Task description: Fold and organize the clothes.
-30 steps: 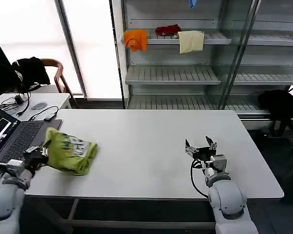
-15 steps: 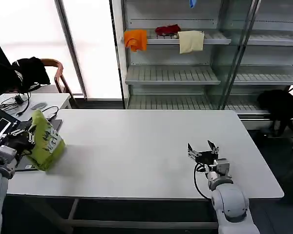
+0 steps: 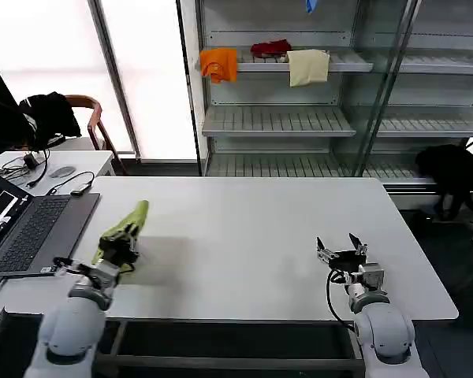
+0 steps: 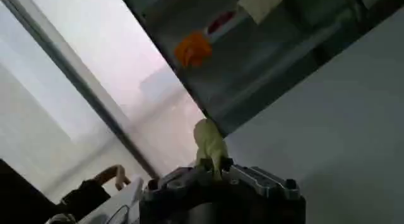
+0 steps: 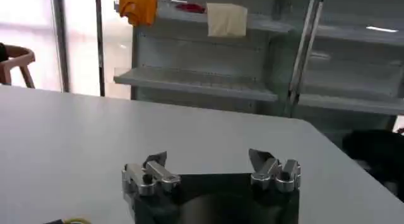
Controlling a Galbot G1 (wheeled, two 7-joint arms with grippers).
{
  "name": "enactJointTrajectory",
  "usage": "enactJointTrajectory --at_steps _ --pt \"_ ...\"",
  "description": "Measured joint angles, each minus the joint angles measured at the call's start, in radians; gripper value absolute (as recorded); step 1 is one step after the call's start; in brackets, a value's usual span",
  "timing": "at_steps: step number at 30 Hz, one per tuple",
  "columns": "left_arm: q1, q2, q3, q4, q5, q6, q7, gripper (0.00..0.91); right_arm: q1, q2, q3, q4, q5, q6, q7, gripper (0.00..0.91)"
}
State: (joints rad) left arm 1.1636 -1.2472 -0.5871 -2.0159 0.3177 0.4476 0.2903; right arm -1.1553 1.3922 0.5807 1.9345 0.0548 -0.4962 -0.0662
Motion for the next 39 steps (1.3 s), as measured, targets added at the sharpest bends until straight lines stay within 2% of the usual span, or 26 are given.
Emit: enactJointTrajectory --at_steps 13,14,15,16,25,31,39 --pt "-0.044 -0.169 0.261 0.054 -0.009 0.046 -0.097 0.01 0.022 0.018 -0.016 0.021 0.0 -0.026 0.007 0.907" --pt "-0.05 -0.178 0.276 0.062 -0.011 0.046 -0.105 0.02 0.026 0.02 -0.02 0.022 -0.001 -0.03 0.009 0.907" --pt "-0.057 -0.188 0.293 0.071 -0.014 0.046 -0.114 0.071 0.028 0.022 -0.023 0.023 -0.002 -0.034 0.011 0.907" --pt "-0.064 -0.199 0.311 0.082 -0.019 0.046 -0.123 0.907 0.031 0.024 -0.026 0.024 -0.003 -0.038 0.012 0.907" --pt "-0.107 -0.256 0.411 0.158 -0.097 0.027 -0.196 0.907 0.049 0.043 -0.058 0.025 0.033 -0.067 0.01 0.907" --pt "-0.122 -0.249 0.419 0.149 -0.229 0.027 -0.235 0.907 0.061 0.063 -0.103 0.005 0.118 -0.075 0.024 0.907" --pt "-0.124 -0.201 0.362 0.085 -0.408 0.026 -0.251 0.907 0.077 0.09 -0.203 -0.025 0.275 -0.082 0.076 0.907"
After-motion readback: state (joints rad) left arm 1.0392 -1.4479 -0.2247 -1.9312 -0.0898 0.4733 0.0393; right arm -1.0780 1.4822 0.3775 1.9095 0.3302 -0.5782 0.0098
